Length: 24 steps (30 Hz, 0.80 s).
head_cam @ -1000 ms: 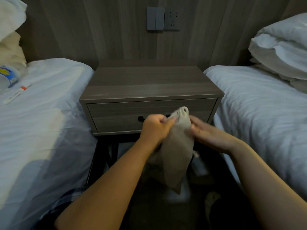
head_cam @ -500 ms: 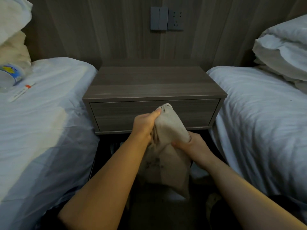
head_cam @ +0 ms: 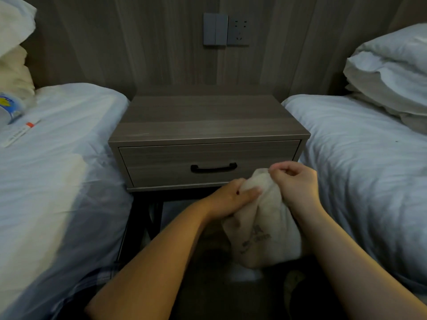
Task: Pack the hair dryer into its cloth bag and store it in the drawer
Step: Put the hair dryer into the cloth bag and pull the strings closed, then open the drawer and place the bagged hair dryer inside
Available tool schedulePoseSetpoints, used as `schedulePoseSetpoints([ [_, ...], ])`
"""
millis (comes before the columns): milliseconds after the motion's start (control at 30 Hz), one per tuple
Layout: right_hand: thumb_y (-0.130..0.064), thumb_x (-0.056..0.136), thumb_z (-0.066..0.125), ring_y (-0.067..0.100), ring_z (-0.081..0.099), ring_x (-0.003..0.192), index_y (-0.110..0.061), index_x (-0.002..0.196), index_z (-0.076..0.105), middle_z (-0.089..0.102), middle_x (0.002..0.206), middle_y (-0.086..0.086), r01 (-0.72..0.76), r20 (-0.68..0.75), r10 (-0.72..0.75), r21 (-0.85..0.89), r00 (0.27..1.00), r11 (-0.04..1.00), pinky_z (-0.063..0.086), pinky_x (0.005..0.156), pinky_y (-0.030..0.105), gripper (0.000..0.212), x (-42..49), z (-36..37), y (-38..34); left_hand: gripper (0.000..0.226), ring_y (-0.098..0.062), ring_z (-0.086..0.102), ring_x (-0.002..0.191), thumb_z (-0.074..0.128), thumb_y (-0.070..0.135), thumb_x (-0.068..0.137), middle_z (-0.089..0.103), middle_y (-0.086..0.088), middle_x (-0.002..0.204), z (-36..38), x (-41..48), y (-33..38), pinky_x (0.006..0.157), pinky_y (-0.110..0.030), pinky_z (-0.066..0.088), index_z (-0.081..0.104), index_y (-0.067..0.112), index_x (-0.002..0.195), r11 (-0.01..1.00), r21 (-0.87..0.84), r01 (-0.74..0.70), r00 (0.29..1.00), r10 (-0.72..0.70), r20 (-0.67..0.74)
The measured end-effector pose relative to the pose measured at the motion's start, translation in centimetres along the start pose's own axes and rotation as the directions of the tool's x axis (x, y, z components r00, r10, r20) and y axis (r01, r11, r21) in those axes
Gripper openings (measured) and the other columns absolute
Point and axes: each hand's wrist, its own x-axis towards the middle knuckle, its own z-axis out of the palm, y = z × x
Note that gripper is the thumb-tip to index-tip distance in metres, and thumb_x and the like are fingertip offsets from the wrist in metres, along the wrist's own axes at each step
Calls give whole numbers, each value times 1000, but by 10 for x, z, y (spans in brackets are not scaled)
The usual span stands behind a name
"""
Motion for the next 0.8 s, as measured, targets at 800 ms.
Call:
schedulePoseSetpoints([
  [800, -21, 79, 69, 19, 66, 84, -14, 94, 70, 70, 93, 8, -507, 296, 413, 443, 861, 739, 54, 75, 35, 16, 23, -6, -5, 62, -13, 57, 111, 81, 29, 53, 58, 7, 119, -1, 10, -17, 96, -35, 46, 48, 48, 102, 874, -480, -81, 996, 49, -79],
])
